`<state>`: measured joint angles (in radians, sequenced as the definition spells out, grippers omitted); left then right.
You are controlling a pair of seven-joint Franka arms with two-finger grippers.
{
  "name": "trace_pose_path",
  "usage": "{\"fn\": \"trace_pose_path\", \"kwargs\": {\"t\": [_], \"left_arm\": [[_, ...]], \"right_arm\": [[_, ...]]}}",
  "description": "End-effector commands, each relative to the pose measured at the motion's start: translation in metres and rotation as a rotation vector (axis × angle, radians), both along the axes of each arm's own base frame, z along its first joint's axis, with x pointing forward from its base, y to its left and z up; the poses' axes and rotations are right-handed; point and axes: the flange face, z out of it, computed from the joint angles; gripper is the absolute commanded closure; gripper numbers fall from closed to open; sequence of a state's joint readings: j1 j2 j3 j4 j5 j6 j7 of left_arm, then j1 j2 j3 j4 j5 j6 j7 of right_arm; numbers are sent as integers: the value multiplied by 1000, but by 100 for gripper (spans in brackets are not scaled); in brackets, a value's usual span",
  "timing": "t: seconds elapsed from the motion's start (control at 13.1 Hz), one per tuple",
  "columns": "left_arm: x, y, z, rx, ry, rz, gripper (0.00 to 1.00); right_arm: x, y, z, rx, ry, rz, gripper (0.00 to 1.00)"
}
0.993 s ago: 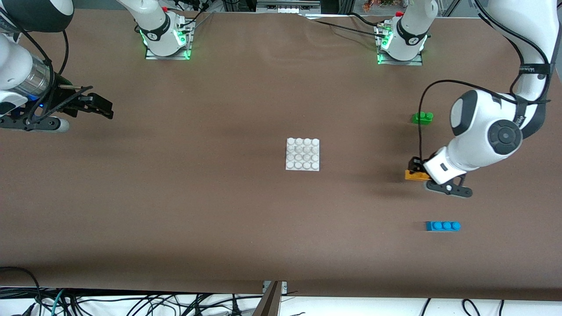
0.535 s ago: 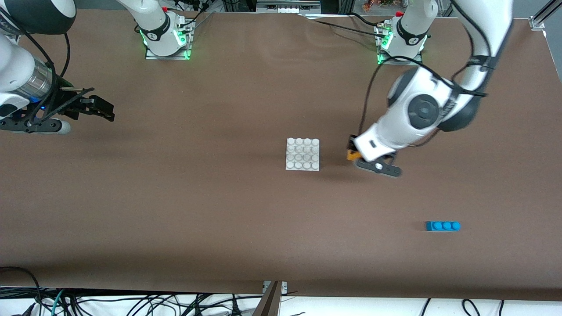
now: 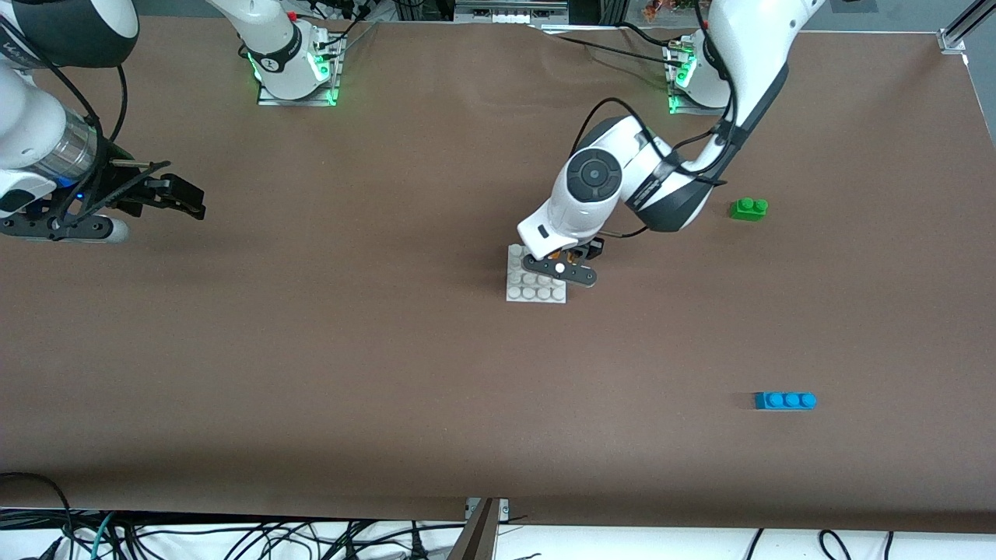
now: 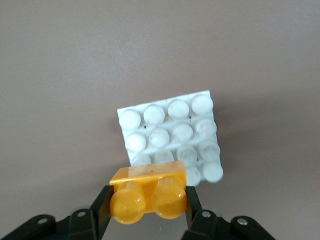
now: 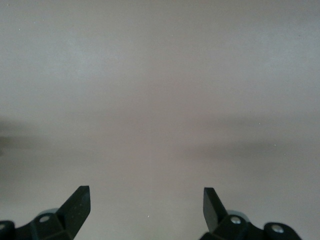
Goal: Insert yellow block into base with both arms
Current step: 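Carry the yellow block with the left gripper over the white plate, then press the yellow block down onto the plate studs with the left gripper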
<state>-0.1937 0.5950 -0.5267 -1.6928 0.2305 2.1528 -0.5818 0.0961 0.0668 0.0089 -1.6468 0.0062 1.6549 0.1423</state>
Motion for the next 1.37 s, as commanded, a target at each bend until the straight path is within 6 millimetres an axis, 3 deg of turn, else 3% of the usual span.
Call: {"fn": "trace_pose_path", "kwargs": {"t": [0.0,0.61,1.3], "left_arm": [[-2,-23,-28,5,-20,29,76],[-10,-31,-52,17,-4,7,76],[-7,-28,-66,1,-11,68,75]], "right_arm": [[2,0,7,5,-15,-6,0],[3,1,6,4,-14,-6,0],[2,-2,4,3,-3,-18,0]]}}
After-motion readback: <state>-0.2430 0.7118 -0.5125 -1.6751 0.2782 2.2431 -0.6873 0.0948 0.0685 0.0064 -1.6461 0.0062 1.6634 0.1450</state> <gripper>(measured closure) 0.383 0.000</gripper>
